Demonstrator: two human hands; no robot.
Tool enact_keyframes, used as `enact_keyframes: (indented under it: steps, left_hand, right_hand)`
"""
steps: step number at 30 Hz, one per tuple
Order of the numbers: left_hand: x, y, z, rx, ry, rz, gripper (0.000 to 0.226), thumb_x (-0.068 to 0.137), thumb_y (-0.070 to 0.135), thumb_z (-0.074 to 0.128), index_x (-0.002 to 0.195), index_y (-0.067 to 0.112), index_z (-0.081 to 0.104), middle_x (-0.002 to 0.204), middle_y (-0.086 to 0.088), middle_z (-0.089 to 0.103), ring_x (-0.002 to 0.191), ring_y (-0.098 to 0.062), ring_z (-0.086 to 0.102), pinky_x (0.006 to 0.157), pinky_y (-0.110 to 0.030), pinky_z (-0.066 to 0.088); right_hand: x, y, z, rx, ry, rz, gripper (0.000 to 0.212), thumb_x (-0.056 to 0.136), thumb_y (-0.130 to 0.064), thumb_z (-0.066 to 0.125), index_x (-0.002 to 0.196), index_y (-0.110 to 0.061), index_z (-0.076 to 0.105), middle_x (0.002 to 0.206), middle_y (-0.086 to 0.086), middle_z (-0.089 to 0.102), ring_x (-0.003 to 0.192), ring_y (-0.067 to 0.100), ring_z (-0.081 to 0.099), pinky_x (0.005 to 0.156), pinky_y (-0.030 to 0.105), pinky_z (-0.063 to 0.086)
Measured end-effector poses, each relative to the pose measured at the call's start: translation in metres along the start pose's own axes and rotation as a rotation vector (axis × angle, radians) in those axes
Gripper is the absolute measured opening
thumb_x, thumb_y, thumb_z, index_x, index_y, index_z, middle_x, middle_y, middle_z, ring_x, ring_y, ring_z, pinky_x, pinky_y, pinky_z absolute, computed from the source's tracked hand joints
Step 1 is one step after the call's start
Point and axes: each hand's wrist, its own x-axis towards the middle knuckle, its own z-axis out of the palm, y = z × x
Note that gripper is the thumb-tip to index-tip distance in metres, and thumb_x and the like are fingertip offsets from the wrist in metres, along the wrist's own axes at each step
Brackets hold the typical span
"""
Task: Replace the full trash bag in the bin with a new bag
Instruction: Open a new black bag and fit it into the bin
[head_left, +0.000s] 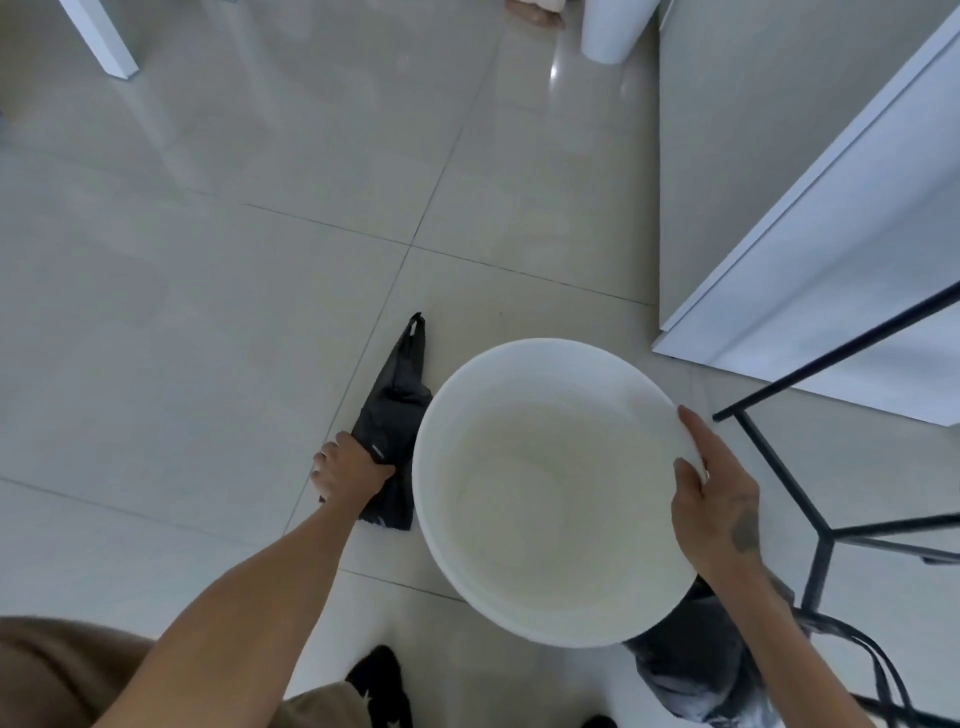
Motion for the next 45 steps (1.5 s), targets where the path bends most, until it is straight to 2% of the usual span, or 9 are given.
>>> enact_keyframes:
  steps: [9,14,20,25,29,34,37,41,45]
  left_hand:
    - [-0.027,-0.012,-0.022,-0.453,-0.104,-0.104,0.016,0.076,0.009,0.075,0.081,-0.001,0.063,0.074,-0.012,0.061,0.064,-0.026,0.059,0.054,-0.032,0.052]
    - [-0.062,-0.008,-0.072,-0.463,0.078,0.055,0.004,0.078,0.001,0.063,0.076,0.002,0.060,0.069,-0.009,0.058,0.068,-0.029,0.061,0.055,-0.030,0.048]
    - [-0.119,0.006,-0.169,-0.569,0.336,0.282,0.009,0.077,0.000,0.065,0.079,0.005,0.058,0.073,-0.009,0.064,0.072,-0.031,0.063,0.057,-0.029,0.046]
    - [-0.182,0.022,-0.243,-0.608,0.364,0.589,0.019,0.078,0.001,0.075,0.090,0.011,0.064,0.074,0.007,0.065,0.067,-0.001,0.059,0.053,-0.008,0.041]
    - [-0.234,0.042,-0.262,-0.688,0.181,0.775,0.034,0.076,0.000,0.078,0.089,0.028,0.065,0.084,0.010,0.073,0.073,-0.002,0.069,0.060,-0.009,0.053]
    - [-0.264,0.066,-0.245,-0.799,-0.129,0.838,0.043,0.075,-0.006,0.083,0.096,0.030,0.069,0.085,0.021,0.077,0.079,0.003,0.072,0.062,-0.013,0.056]
    - [-0.263,0.073,-0.232,-0.762,-0.296,0.840,0.043,0.073,-0.004,0.084,0.104,0.024,0.072,0.094,0.015,0.079,0.086,-0.005,0.075,0.072,-0.021,0.058]
    - [-0.247,0.075,-0.217,-0.712,-0.450,0.755,0.056,0.067,-0.002,0.088,0.117,0.018,0.070,0.110,0.001,0.078,0.102,-0.021,0.074,0.094,-0.045,0.058]
    - [-0.238,0.086,-0.202,-0.584,-0.315,0.728,0.074,0.062,0.018,0.095,0.126,0.021,0.059,0.121,-0.001,0.071,0.111,-0.023,0.068,0.100,-0.048,0.054]
  right_hand:
    - [-0.003,-0.004,-0.001,0.020,-0.021,0.011,0.057,0.098,0.007,0.047,0.149,-0.019,0.047,0.146,0.011,0.054,0.134,0.032,0.051,0.113,0.041,0.039]
    - [-0.015,-0.007,-0.002,0.037,-0.034,0.007,0.057,0.097,0.011,0.046,0.149,-0.014,0.047,0.150,0.009,0.051,0.139,0.029,0.046,0.110,0.027,0.029]
    - [-0.037,-0.004,-0.002,0.030,-0.055,-0.001,0.058,0.096,0.007,0.052,0.149,-0.014,0.045,0.150,0.010,0.051,0.137,0.033,0.049,0.113,0.041,0.039]
    - [-0.033,-0.037,-0.010,-0.101,-0.039,-0.055,0.061,0.098,-0.025,0.061,0.153,-0.011,0.037,0.158,0.015,0.037,0.145,0.035,0.033,0.115,0.050,0.034]
    - [-0.027,-0.117,-0.040,0.386,-0.196,-0.037,0.068,0.093,-0.055,0.057,0.150,-0.021,0.043,0.148,0.001,0.052,0.128,0.018,0.052,0.105,0.036,0.044]
    - [-0.009,-0.162,-0.071,0.834,-0.633,0.186,0.113,0.059,-0.092,0.052,0.141,-0.014,0.051,0.137,0.007,0.062,0.124,0.027,0.060,0.112,0.048,0.042]
    - [-0.006,-0.160,-0.077,0.990,-0.763,0.215,0.087,0.073,-0.079,0.058,0.135,-0.018,0.061,0.133,0.007,0.068,0.124,0.029,0.062,0.109,0.049,0.045]
    - [-0.009,-0.148,-0.072,1.050,-0.747,0.261,0.045,0.092,-0.032,0.068,0.130,-0.008,0.063,0.128,0.014,0.070,0.114,0.029,0.067,0.099,0.043,0.054]
    - [-0.014,-0.136,-0.061,1.010,-0.548,0.335,0.037,0.091,-0.012,0.070,0.126,0.001,0.064,0.118,0.017,0.074,0.100,0.029,0.073,0.077,0.036,0.062]
